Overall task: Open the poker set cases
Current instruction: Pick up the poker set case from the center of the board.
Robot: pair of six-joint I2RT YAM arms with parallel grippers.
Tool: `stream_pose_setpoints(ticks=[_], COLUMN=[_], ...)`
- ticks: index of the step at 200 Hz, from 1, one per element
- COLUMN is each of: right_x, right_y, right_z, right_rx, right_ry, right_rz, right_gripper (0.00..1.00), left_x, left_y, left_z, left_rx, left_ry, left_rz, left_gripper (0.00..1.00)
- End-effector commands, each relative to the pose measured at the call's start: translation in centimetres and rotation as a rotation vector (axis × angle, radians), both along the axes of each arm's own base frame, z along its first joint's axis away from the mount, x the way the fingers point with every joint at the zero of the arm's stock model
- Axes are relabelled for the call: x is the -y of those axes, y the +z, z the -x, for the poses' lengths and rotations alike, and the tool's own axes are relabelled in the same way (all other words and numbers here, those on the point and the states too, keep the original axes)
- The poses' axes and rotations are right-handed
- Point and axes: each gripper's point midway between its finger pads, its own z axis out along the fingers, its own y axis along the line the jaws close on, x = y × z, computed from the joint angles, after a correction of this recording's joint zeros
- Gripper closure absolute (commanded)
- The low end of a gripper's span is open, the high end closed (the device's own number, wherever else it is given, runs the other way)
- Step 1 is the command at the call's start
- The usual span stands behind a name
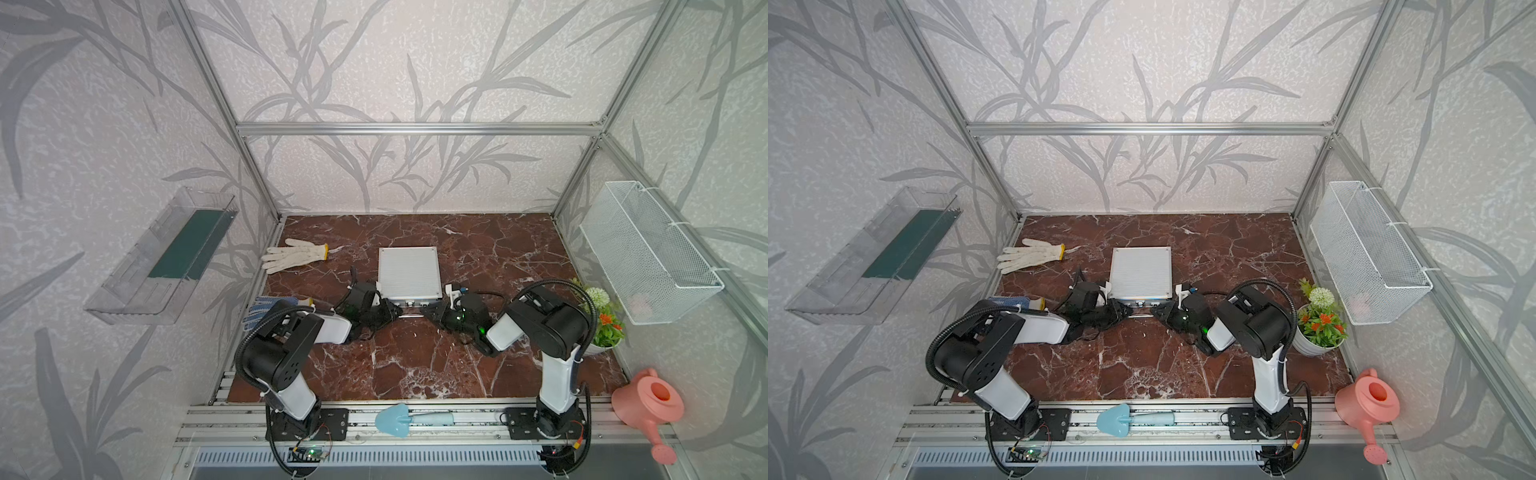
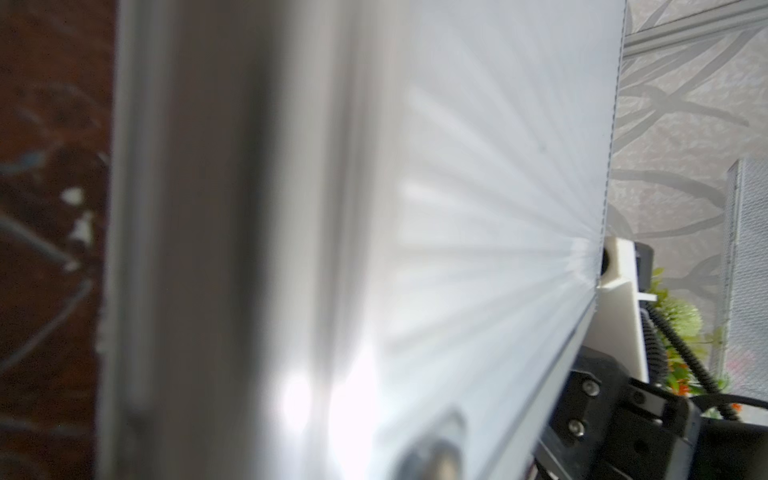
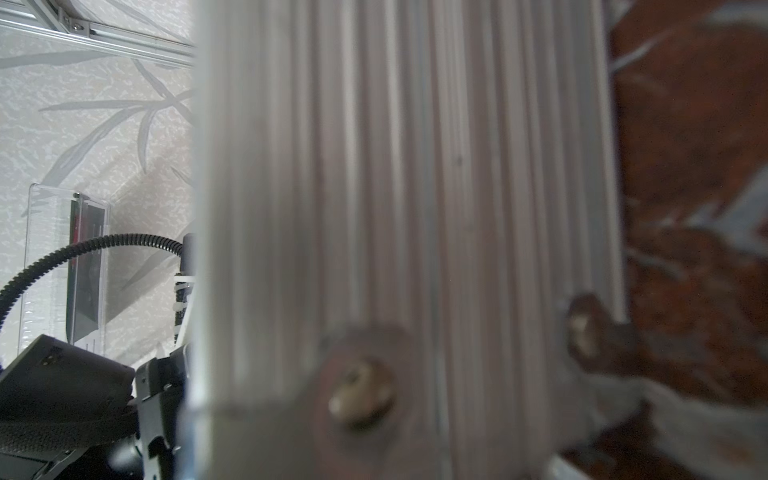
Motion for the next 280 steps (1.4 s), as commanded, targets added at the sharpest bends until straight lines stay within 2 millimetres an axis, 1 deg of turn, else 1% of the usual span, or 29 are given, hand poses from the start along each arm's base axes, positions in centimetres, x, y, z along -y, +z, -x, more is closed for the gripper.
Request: stream_pose_setpoints(ticks=[1, 8, 25, 47, 60, 82, 109, 133, 151, 159, 161, 169, 201, 213, 255, 262, 280], right_x=[-0.2, -0.2, -0.1, 0.0, -0.1, -0.2, -0.6, -1.0, -1.0, -1.1, -1.0, -1.0, -0.9, -0.8, -0.6, -0.5, -0.5], right_y=[2.0, 2.1, 2.4, 2.5, 2.5, 2.8, 3.9, 5.0, 5.7, 6.2, 5.7, 5.8, 6.3, 6.5, 7.9, 7.9, 8.0], right_z=[-1.0, -1.1, -1.2, -1.4, -1.4, -1.6, -2.0, -2.2, -2.3, -2.6, -2.4, -2.5, -3.1, -3.5, -4.2, -4.3, -4.3], right_rx=[0.053, 0.054, 0.049, 0.025, 0.004, -0.016, -0.039, -0.048, -0.048, -0.040, -0.060, -0.068, -0.085, -0.086, -0.072, -0.073, -0.077], right_ry=[-0.038, -0.042, -0.052, -0.072, -0.077, -0.085, -0.077, -0.053, -0.037, -0.032, -0.032, -0.026, -0.013, -0.017, -0.016, -0.018, -0.019], right_rz=[-0.067, -0.067, -0.074, -0.081, -0.082, -0.081, -0.077, -0.041, 0.001, 0.004, 0.020, 0.023, 0.013, 0.008, 0.005, 0.006, -0.004], right_gripper=[0.94, 0.95, 0.99, 1.00, 1.00, 1.00, 1.00, 1.00, 1.00, 1.00, 1.00, 1.00, 1.00, 1.00, 1.00, 1.00, 1.00], left_x=[0.4, 0.2, -0.5, -1.6, -2.0, -1.9, -1.7, -2.3, -1.9, -2.1, -2.1, -2.0, 0.0, 0.5, 1.7, 1.9, 2.5], left_y=[3.1, 3.3, 3.8, 4.3, 4.8, 5.2, 5.3, 5.6, 6.0, 5.7, 5.6, 5.3, 4.4, 3.7, 3.3, 3.3, 2.7], left_z=[-0.7, -0.6, -0.3, 0.4, 1.0, 2.7, 4.8, 6.0, 5.8, 5.7, 5.7, 5.5, 4.2, 3.8, 1.9, 1.5, 1.0], left_rx=[0.114, 0.118, 0.138, 0.165, 0.184, 0.218, 0.247, 0.284, 0.342, 0.362, 0.367, 0.382, 0.507, 0.550, 0.595, 0.611, 0.623], left_ry=[-0.030, -0.034, -0.044, -0.069, -0.107, -0.224, -0.360, -0.464, -0.506, -0.538, -0.550, -0.575, -0.667, -0.698, -0.767, -0.774, -0.824], left_rz=[-0.020, -0.045, -0.104, -0.200, -0.258, -0.389, -0.504, -0.618, -0.696, -0.772, -0.789, -0.837, -0.909, -0.923, -1.002, -1.017, -1.036], left_gripper=[0.61, 0.57, 0.50, 0.46, 0.45, 0.46, 0.48, 0.51, 0.52, 0.52, 0.52, 0.52, 0.51, 0.50, 0.49, 0.49, 0.49])
